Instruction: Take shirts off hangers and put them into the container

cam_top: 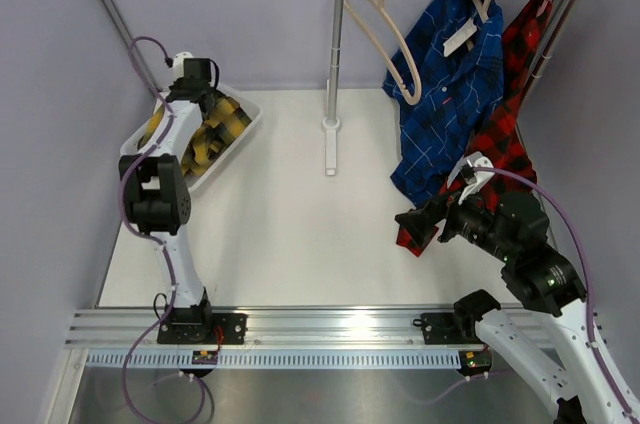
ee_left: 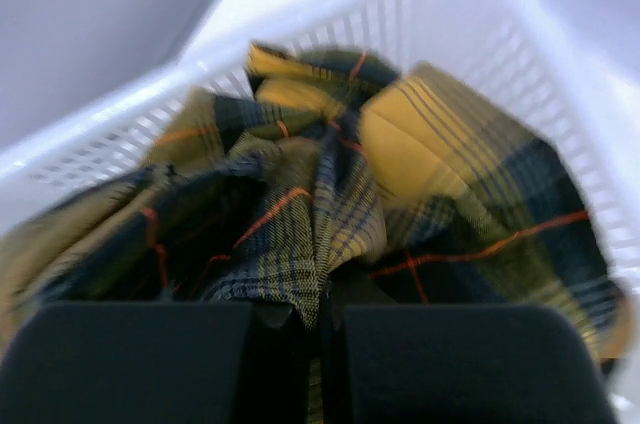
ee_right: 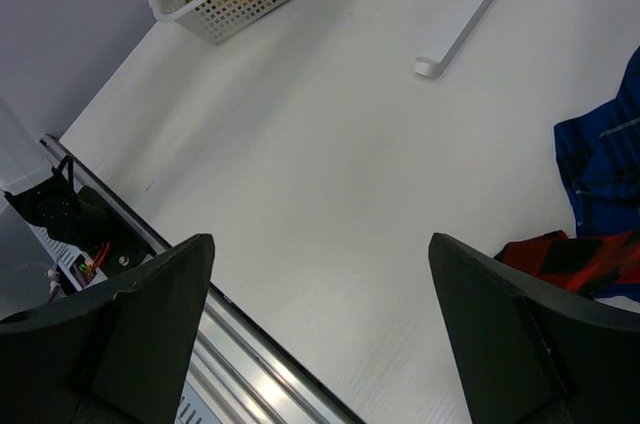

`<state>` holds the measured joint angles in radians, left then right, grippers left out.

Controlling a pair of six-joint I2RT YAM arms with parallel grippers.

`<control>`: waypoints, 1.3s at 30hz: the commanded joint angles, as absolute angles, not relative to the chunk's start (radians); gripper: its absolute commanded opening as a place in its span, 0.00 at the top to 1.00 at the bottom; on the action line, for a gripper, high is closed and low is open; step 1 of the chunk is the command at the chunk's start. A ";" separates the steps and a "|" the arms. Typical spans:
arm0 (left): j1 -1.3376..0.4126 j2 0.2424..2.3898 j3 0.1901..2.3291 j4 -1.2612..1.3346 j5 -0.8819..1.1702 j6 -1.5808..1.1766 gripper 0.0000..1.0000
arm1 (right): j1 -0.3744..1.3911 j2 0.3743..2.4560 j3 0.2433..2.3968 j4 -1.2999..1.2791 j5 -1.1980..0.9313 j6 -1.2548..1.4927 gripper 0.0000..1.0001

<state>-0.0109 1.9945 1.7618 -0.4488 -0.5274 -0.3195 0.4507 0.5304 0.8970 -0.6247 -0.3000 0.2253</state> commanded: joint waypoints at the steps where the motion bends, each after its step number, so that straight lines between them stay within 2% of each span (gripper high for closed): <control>1: -0.011 2.066 1.778 -0.443 -0.483 -0.275 0.97 | 0.448 0.552 0.903 -0.597 -0.301 0.225 0.02; 4: -0.008 2.149 1.795 -0.500 -0.489 -0.265 0.96 | 0.448 0.565 0.907 -0.604 -0.299 0.224 0.02; 7: -0.002 2.189 1.810 -0.529 -0.485 -0.265 0.90 | 0.448 0.564 0.904 -0.601 -0.299 0.227 0.02; 11: -0.002 2.166 1.827 -0.561 -0.459 -0.279 0.69 | 0.449 0.568 0.911 -0.601 -0.288 0.224 0.02; 12: -0.002 2.119 1.824 -0.561 -0.450 -0.281 0.59 | 0.448 0.569 0.914 -0.606 -0.282 0.222 0.02; 14: -0.002 2.054 1.827 -0.561 -0.433 -0.285 0.46 | 0.449 0.566 0.925 -0.610 -0.279 0.221 0.02; 15: -0.002 2.018 1.828 -0.563 -0.414 -0.287 0.32 | 0.446 0.569 0.931 -0.612 -0.276 0.221 0.02; 19: -0.002 1.794 1.827 -0.563 -0.341 -0.301 0.08 | 0.448 0.612 1.006 -0.630 -0.227 0.251 0.02; 22: -0.002 1.688 1.806 -0.561 -0.279 -0.293 0.01 | 0.448 0.670 1.124 -0.644 -0.204 0.276 0.02; 26: -0.005 1.464 1.693 -0.560 -0.198 -0.262 0.01 | 0.448 0.808 1.339 -0.713 -0.121 0.296 0.02; 28: -0.005 1.383 1.631 -0.561 -0.144 -0.256 0.01 | 0.448 0.906 1.487 -0.785 -0.010 0.288 0.02; 33: -0.006 1.107 1.352 -0.560 0.052 -0.262 0.01 | 0.445 1.131 1.745 -0.847 0.283 0.223 0.01; 39: -0.018 0.893 1.068 -0.534 0.112 -0.204 0.01 | 0.370 1.368 2.058 -0.873 0.383 0.130 0.02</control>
